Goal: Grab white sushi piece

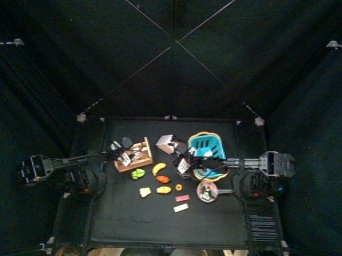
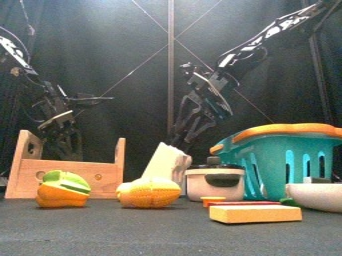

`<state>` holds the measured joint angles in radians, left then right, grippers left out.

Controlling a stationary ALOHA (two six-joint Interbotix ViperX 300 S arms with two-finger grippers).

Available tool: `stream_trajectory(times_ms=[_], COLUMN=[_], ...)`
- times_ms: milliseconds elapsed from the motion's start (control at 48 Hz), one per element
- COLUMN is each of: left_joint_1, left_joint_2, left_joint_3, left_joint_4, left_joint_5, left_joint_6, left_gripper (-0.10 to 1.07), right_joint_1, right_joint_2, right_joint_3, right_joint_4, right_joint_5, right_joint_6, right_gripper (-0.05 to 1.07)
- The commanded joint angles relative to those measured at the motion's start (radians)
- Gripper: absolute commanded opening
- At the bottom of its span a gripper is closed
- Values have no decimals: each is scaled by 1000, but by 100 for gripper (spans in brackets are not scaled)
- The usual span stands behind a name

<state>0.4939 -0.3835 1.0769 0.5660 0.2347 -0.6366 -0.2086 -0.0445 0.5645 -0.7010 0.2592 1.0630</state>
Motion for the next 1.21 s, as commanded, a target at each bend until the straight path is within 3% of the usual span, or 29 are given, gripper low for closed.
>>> stream_trajectory(times_ms=[0,375,604,875,1188], left_joint_1=[-23,-34,-9,-9,-12], left_joint_2=[11,23,89,202,270], left_joint_3=[-31,-69,-89,-124,-130], left_joint_4=[0,-55,-51,26,18], left_joint_5=[8,63,80,81,84], left_joint_6=[2,-2,0,-2,-2], left_gripper=[88,102,102,102,99], right_joint_1=[-8,-20,-21,-17,-12], right_joint_2=[-15,8,17,32,46], right_joint_3=[-8,0,5,5,5], right_joint_4=[0,2,2,2,14], right_joint_5=[-6,-40,-40,-41,-48], right_joint_6=[-2,-2,-2,-2,-2], right_gripper=[87,87,87,87,87])
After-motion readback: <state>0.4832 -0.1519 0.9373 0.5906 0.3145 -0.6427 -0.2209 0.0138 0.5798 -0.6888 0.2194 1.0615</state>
